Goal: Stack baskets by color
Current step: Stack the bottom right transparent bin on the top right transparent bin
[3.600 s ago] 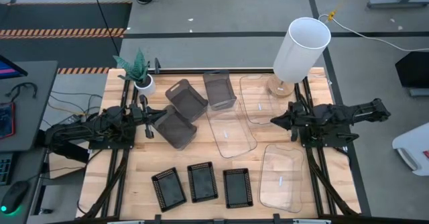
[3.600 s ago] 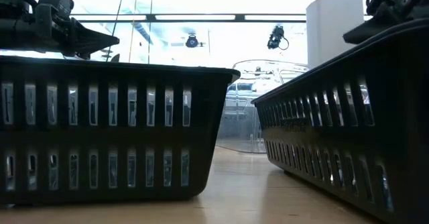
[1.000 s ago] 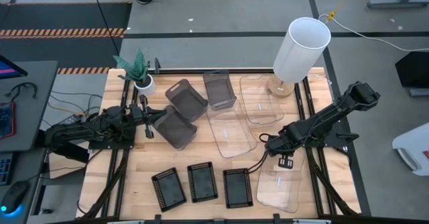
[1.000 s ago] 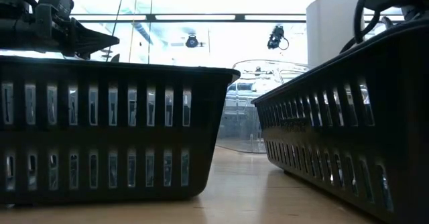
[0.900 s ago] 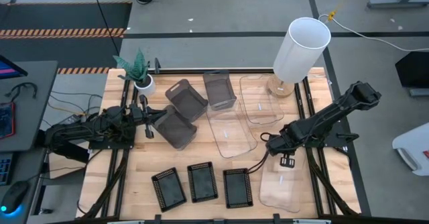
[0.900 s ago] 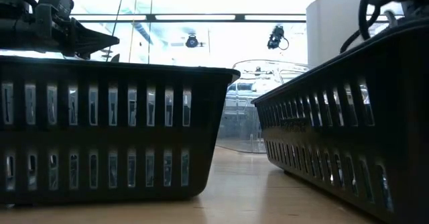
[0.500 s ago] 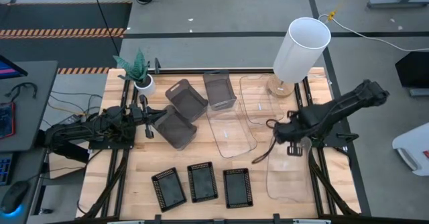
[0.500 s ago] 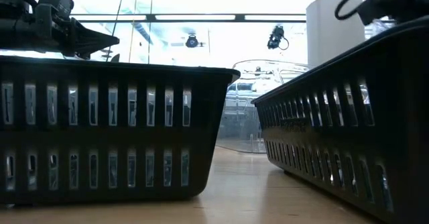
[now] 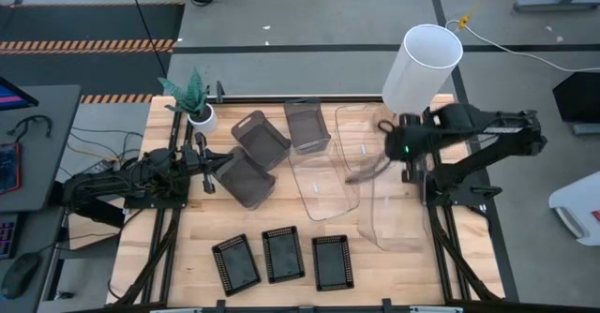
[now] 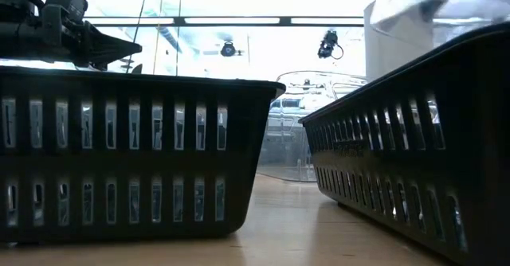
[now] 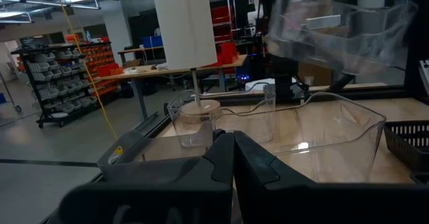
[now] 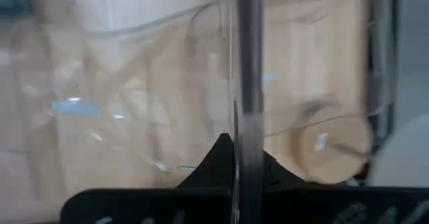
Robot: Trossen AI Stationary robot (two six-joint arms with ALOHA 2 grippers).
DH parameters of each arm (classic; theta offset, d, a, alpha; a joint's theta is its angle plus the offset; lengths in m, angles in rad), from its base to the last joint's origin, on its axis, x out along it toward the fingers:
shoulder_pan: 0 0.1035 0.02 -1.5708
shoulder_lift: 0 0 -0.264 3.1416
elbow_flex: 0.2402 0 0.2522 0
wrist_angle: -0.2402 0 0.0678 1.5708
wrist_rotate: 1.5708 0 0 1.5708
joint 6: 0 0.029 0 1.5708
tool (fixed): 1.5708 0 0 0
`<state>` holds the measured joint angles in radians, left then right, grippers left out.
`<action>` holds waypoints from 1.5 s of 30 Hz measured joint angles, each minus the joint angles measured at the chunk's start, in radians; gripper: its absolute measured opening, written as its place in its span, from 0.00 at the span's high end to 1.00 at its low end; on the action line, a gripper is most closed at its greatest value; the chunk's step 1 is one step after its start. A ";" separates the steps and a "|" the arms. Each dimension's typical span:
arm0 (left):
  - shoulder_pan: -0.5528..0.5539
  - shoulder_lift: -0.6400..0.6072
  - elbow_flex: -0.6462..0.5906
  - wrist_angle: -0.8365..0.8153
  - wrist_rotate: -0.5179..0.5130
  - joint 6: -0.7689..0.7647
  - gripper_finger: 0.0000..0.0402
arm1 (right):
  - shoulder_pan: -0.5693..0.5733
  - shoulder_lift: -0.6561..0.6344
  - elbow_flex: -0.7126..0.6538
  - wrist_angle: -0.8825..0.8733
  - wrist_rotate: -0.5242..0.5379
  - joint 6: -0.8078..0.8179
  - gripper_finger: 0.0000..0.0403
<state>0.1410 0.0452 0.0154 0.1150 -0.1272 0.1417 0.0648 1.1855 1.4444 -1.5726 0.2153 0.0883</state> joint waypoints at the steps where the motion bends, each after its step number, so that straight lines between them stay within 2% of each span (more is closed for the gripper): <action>1: 0.000 0.000 0.000 0.000 0.000 0.000 0.98 | -0.032 0.016 0.030 0.002 0.005 -0.040 0.99; 5: 0.000 0.000 0.000 0.000 0.000 0.000 0.98 | -0.148 0.103 0.145 0.000 0.048 -0.197 0.99; 12: 0.000 0.000 0.000 0.000 0.000 0.000 0.98 | -0.288 0.261 0.345 0.002 0.201 -0.445 0.99; 19: 0.000 0.000 0.000 0.000 0.000 0.000 0.98 | -0.418 0.354 0.483 0.018 0.209 -0.645 0.99; 30: 0.000 0.000 0.000 0.000 0.000 0.000 0.98 | -0.608 0.462 0.497 0.074 0.154 -0.797 0.99; 45: 0.000 0.000 0.000 0.000 0.000 0.000 0.98 | -0.630 0.582 0.496 0.052 0.081 -0.866 0.99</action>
<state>0.1407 0.0455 0.0154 0.1154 -0.1272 0.1419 -0.5649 1.7674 1.9404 -1.5205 0.2968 -0.7781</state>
